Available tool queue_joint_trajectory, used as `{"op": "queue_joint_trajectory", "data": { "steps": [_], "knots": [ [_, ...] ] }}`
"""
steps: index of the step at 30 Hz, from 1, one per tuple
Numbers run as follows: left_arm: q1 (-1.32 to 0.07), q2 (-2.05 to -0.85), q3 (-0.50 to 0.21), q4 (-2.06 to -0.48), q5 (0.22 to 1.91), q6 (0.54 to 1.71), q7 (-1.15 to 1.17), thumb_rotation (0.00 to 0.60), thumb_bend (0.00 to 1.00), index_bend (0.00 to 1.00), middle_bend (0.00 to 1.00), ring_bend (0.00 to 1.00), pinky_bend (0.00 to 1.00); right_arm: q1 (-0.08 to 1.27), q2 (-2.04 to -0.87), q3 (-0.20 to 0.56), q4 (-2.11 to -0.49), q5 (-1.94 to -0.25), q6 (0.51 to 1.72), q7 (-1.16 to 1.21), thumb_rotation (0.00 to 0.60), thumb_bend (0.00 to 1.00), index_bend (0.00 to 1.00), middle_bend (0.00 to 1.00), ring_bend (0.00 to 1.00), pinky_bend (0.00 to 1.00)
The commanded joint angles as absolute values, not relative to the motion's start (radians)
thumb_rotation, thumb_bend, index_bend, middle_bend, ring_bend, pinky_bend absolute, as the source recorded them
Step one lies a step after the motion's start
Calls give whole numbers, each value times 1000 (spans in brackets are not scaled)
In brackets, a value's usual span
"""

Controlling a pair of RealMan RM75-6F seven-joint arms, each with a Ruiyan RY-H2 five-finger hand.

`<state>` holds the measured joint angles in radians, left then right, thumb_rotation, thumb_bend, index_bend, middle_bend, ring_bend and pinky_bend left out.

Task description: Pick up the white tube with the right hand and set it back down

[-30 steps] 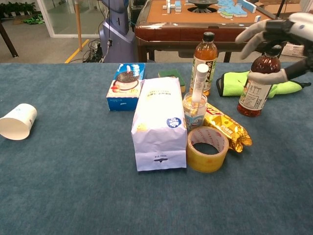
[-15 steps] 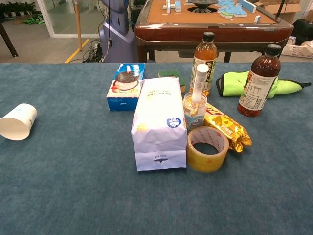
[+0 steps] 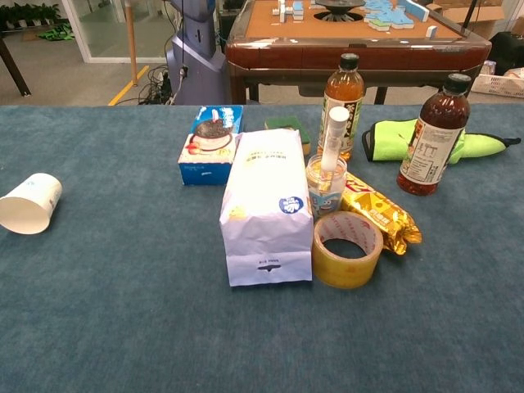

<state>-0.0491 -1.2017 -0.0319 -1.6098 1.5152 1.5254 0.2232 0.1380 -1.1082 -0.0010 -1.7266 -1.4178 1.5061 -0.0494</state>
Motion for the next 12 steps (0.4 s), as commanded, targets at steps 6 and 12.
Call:
{"op": "queue_joint_trajectory", "data": {
  "steps": [6, 12],
  "knots": [
    [-49, -1199, -27, -1610, 1520, 1527, 225, 600, 267, 199, 96, 109, 4, 133, -1125, 11, -1714, -1443, 1492, -34, 600, 329, 273, 372, 231, 198],
    [-55, -1202, -19, -1611, 1530, 1515, 226, 600, 267, 199, 96, 108, 4, 133, -1130, 14, -1709, -1462, 1477, -13, 600, 329, 274, 381, 231, 198]
  ]
}}
